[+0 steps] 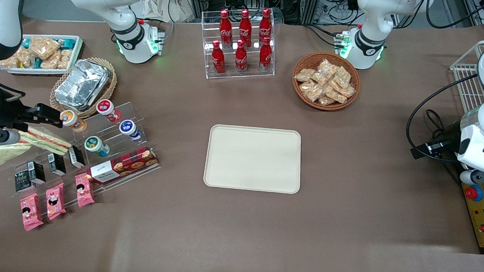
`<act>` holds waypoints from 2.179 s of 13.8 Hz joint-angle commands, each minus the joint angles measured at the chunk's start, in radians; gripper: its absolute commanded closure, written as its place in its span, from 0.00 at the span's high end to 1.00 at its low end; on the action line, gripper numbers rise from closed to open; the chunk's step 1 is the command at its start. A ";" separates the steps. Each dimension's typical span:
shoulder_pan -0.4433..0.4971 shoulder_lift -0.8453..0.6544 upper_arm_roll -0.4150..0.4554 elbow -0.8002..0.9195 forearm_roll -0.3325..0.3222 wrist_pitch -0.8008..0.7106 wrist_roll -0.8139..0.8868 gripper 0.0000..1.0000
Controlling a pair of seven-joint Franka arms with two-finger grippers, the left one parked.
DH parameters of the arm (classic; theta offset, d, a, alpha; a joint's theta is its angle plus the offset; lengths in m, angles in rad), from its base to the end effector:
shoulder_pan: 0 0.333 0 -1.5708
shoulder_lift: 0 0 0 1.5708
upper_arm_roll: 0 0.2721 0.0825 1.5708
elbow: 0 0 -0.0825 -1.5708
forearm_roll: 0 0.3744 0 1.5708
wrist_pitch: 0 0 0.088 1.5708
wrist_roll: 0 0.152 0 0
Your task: Place sandwich on tray
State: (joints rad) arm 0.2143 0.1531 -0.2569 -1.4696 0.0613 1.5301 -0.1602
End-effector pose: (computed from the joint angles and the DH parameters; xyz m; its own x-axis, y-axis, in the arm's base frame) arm 0.5742 -0.0070 0.4955 0.9894 0.1194 -0.0828 0.1167 -0.9925 -0.0361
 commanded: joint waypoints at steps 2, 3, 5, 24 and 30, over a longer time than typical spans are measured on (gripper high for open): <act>-0.006 -0.007 -0.005 0.002 0.000 -0.019 0.007 1.00; -0.007 -0.007 -0.005 0.003 -0.001 -0.019 0.007 1.00; -0.009 -0.006 -0.008 0.000 -0.003 -0.019 0.008 1.00; -0.093 0.006 -0.107 0.014 -0.011 -0.053 0.455 1.00; -0.243 0.019 -0.111 0.012 -0.018 0.046 0.646 1.00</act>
State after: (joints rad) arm -0.0089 0.1610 -0.3692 -1.4663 0.0541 1.5305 0.4405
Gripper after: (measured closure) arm 0.000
